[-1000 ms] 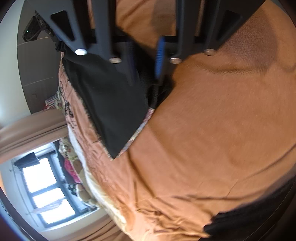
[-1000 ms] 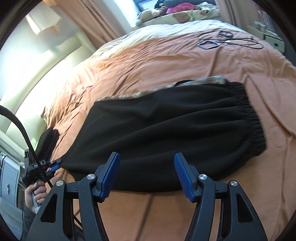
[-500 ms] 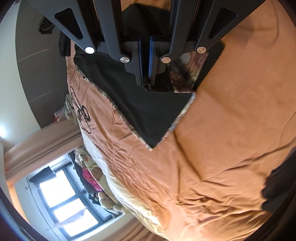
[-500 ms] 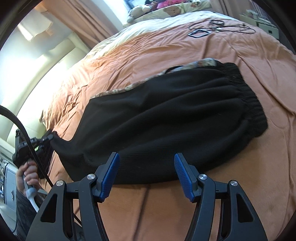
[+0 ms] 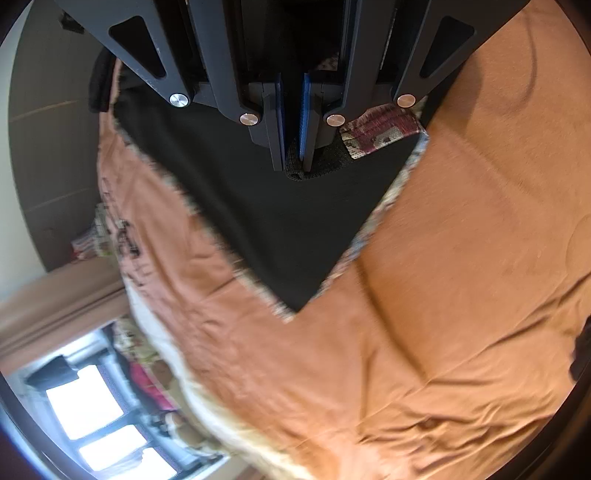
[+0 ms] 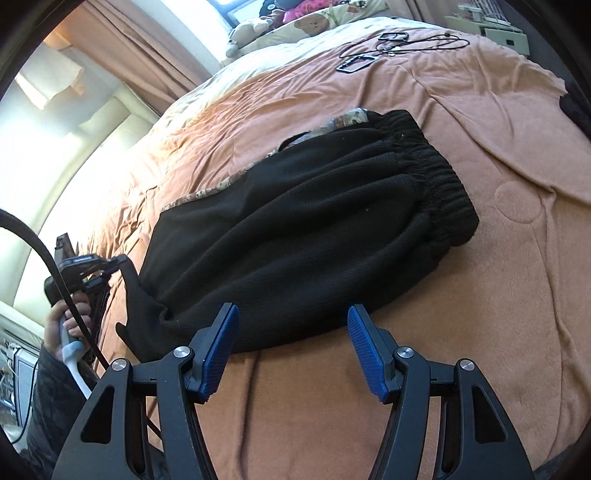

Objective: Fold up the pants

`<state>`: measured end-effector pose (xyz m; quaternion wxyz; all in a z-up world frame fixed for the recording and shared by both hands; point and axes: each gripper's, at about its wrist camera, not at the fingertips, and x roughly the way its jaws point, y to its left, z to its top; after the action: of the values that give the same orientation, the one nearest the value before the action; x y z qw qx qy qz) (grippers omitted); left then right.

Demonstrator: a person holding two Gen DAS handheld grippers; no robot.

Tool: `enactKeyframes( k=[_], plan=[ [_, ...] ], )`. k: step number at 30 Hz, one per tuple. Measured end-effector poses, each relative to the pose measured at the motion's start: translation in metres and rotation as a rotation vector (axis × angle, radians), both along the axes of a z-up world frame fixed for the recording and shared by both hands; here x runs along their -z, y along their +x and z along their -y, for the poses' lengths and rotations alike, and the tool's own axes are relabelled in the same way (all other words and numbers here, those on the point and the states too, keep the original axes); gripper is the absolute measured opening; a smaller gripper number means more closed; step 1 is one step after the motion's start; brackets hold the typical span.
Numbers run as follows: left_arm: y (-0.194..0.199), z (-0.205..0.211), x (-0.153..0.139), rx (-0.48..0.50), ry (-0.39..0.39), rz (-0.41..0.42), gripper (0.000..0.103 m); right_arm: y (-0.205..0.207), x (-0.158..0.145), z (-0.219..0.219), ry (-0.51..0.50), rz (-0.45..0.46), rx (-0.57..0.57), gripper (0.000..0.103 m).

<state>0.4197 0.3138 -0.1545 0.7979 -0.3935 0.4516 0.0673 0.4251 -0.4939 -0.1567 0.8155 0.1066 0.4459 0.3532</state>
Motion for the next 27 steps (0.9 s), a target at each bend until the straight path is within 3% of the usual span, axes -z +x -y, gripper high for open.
enactKeyframes(
  k=[3,5,7,16,27],
  plan=[
    [-0.015,-0.004,0.01,-0.012,-0.035,-0.021,0.021,-0.002,0.0,-0.002,0.002,-0.007,-0.013,0.06],
    [-0.029,-0.006,0.01,-0.027,-0.028,-0.017,0.042,-0.002,0.001,-0.005,0.002,-0.008,-0.029,0.06],
    [-0.047,-0.009,0.009,-0.044,-0.023,0.0,0.047,-0.004,0.003,-0.011,0.002,-0.01,-0.049,0.06],
    [-0.083,0.006,0.018,0.006,-0.054,0.012,0.047,-0.002,0.009,-0.032,0.011,-0.023,-0.108,0.06],
    [-0.127,0.02,0.029,0.053,-0.059,-0.083,0.047,-0.002,0.016,-0.035,0.016,-0.037,-0.104,0.06]
  ],
)
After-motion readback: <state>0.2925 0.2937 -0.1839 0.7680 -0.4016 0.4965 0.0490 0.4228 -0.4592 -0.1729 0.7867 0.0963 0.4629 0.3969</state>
